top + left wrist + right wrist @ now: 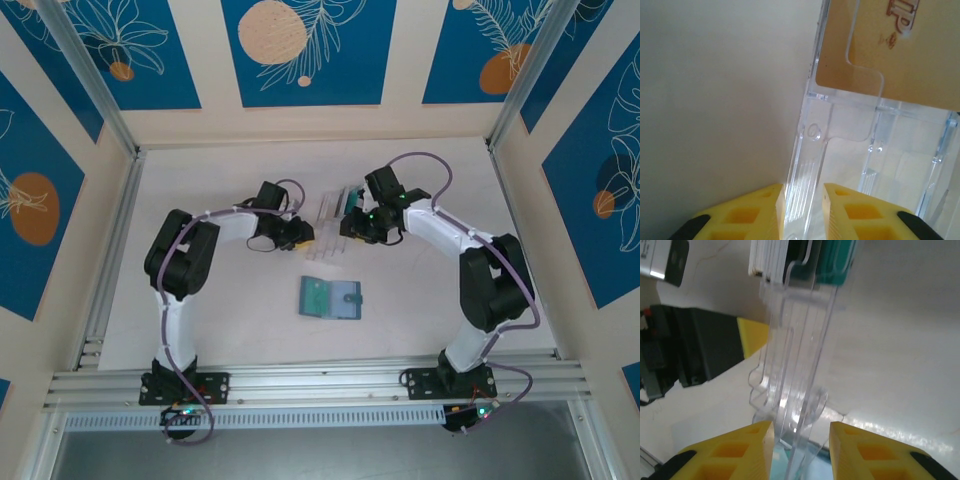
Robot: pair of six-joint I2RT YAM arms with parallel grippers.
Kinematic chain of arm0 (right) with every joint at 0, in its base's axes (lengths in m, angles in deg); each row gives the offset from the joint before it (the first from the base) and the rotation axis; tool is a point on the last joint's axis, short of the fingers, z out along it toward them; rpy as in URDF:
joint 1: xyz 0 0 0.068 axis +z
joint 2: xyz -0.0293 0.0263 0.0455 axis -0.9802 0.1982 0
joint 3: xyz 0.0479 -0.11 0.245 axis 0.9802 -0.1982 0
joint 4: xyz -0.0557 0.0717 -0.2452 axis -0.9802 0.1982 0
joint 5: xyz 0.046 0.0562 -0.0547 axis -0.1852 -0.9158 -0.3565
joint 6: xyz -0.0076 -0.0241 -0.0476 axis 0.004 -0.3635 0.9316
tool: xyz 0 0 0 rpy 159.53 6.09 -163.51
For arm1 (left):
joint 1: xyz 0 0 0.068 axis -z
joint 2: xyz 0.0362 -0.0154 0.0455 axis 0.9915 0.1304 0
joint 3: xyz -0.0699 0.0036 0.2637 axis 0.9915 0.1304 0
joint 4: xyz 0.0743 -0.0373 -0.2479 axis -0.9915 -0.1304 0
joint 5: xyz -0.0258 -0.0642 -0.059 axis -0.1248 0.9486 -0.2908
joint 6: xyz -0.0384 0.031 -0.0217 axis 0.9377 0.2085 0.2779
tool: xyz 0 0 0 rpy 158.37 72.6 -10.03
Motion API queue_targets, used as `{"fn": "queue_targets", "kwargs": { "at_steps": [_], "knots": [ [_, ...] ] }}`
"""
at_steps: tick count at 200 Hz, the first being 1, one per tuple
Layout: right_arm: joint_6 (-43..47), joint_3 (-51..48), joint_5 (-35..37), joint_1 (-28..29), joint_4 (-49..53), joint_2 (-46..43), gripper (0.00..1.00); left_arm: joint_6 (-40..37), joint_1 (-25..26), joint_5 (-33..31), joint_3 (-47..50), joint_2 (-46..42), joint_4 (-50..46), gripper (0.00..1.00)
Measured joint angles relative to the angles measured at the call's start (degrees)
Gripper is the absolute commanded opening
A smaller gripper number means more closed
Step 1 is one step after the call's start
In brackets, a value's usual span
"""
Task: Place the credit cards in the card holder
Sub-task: Rotate the storage box at the center of the table, then flip over the card slot in the card holder.
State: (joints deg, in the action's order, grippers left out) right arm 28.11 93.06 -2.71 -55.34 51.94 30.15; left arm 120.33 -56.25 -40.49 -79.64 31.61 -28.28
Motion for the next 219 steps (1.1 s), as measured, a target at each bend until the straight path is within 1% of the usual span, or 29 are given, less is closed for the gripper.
{"fn": "queue_targets", "kwargs": {
  "at_steps": [16,45,65,78,97,119,133,147,158,172,191,204,219],
  "knots": [
    [0.5,0.8,-0.4,-0.8,-0.5,1.5,0.35,0.7,1.3,-0.6,0.0,0.2,0.6,0.24],
    [1.4,3.1,-0.8,-2.5,-0.4,3.8,0.35,3.0,2.2,-1.5,0.7,0.2,3.0,0.24],
    [1.5,4.3,-0.3,-3.5,-0.8,4.3,0.39,4.9,2.1,-1.5,2.0,-0.1,5.1,0.24],
    [1.5,4.4,1.2,-3.7,-0.6,3.8,0.42,5.8,2.0,-1.6,3.6,-0.9,7.1,0.25],
    [1.2,3.4,4.8,-3.7,0.0,1.0,0.47,6.4,1.2,-1.6,5.9,-2.8,7.4,0.26],
    [1.3,0.0,9.1,-2.9,0.7,-6.2,0.49,6.0,0.4,-1.8,8.3,-6.7,4.8,0.29],
    [1.5,-2.4,11.5,-0.8,1.6,-11.5,0.47,4.9,-0.1,-2.5,9.6,-10.6,2.7,0.30],
    [2.3,-4.3,13.2,2.4,2.3,-15.3,0.39,3.4,-0.3,-2.8,11.1,-15.3,1.1,0.30],
    [2.5,-5.8,14.2,5.8,2.8,-16.9,0.36,2.1,-0.1,-2.9,12.3,-18.7,0.0,0.30],
    [2.8,-8.1,14.8,10.1,2.8,-17.1,0.35,0.2,0.7,-3.0,13.2,-21.9,-1.9,0.29],
    [2.8,-12.2,14.8,14.8,2.8,-16.1,0.36,-2.4,3.7,-3.2,14.2,-23.9,-4.4,0.29],
    [2.8,-14.4,15.1,16.5,2.6,-14.8,0.36,-3.5,6.6,-3.3,15.3,-24.3,-5.4,0.29],
    [2.8,-15.8,15.3,17.1,2.2,-13.0,0.37,-4.2,9.1,-3.3,17.0,-24.4,-6.3,0.29]
  ]
}}
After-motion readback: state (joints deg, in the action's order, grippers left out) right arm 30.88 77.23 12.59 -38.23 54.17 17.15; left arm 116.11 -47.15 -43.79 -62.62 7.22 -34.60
